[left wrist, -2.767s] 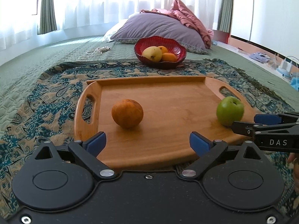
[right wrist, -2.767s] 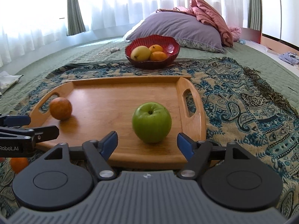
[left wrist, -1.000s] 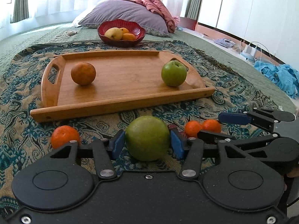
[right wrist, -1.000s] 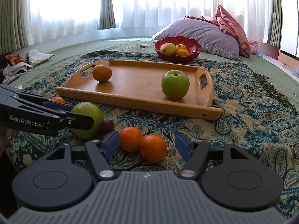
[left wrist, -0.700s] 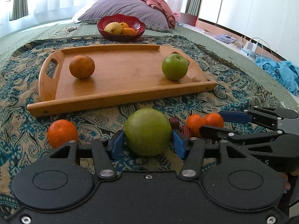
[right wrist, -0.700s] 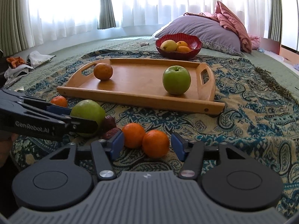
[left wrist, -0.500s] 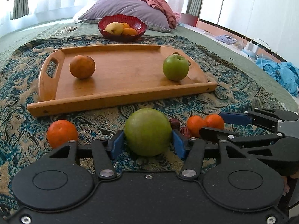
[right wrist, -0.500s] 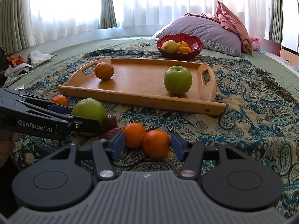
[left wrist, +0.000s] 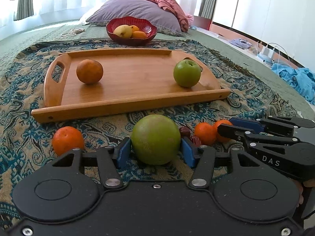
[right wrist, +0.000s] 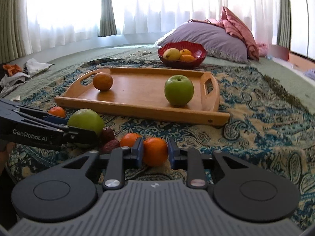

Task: Organize fruits
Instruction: 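Grasp the green pomelo with the left gripper while the right gripper grasps a tangerine, then lift the pomelo and tangerine and carry them over the wooden tray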

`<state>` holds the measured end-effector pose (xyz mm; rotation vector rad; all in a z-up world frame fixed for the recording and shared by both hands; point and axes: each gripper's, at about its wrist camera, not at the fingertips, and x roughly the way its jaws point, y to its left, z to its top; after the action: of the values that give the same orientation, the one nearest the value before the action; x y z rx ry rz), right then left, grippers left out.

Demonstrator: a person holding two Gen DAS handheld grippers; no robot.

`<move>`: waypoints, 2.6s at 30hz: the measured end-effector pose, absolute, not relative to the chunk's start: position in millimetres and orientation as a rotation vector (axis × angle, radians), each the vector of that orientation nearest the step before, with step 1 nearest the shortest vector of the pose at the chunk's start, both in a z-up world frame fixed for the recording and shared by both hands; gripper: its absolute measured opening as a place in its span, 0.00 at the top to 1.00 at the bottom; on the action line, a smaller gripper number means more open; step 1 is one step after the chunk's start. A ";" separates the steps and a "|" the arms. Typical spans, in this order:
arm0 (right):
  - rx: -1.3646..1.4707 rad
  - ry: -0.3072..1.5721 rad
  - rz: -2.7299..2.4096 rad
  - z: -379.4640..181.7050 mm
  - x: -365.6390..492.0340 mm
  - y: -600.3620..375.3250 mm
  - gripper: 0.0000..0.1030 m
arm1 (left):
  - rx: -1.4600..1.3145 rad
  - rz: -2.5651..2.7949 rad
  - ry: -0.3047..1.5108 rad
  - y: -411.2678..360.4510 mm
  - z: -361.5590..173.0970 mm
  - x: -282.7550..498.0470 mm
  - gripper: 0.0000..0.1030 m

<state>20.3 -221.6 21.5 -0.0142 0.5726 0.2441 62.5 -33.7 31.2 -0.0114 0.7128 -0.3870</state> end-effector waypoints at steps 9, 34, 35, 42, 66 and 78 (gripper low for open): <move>-0.035 0.572 0.231 17.0 22.4 -218.5 0.70 | -0.004 -0.373 0.708 -33.3 32.9 61.3 0.49; -0.051 0.534 0.207 18.9 19.6 -211.7 0.71 | -0.018 -0.307 0.666 -19.9 45.5 71.7 0.50; -0.049 0.532 0.207 19.8 19.3 -211.7 0.71 | -0.020 -0.306 0.665 -19.8 45.8 71.7 0.50; -0.038 0.515 0.193 24.7 23.0 -213.7 0.71 | -0.009 -0.297 0.635 -21.1 49.4 70.5 0.51; -0.052 0.549 0.137 17.9 35.3 -211.9 0.67 | 0.011 -0.278 0.575 -13.3 34.5 48.1 0.51; -0.045 0.558 0.145 8.4 30.5 -211.3 0.51 | 0.039 -0.268 0.537 -15.0 19.8 37.7 0.47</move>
<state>30.5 -211.3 8.4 -0.0455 0.5577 0.1454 37.7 -15.0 19.8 0.0395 0.5367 -0.2685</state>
